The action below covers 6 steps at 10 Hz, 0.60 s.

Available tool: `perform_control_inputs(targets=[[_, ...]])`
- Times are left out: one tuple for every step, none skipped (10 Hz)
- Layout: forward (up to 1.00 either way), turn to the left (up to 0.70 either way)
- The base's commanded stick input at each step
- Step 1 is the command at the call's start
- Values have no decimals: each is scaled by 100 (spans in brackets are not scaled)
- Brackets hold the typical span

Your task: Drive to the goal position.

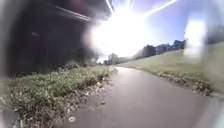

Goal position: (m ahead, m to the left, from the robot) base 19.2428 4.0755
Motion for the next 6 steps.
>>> perform_control_inputs(targets=[[45,0],[45,0],[45,0],[45,0],[45,0],[45,0]])
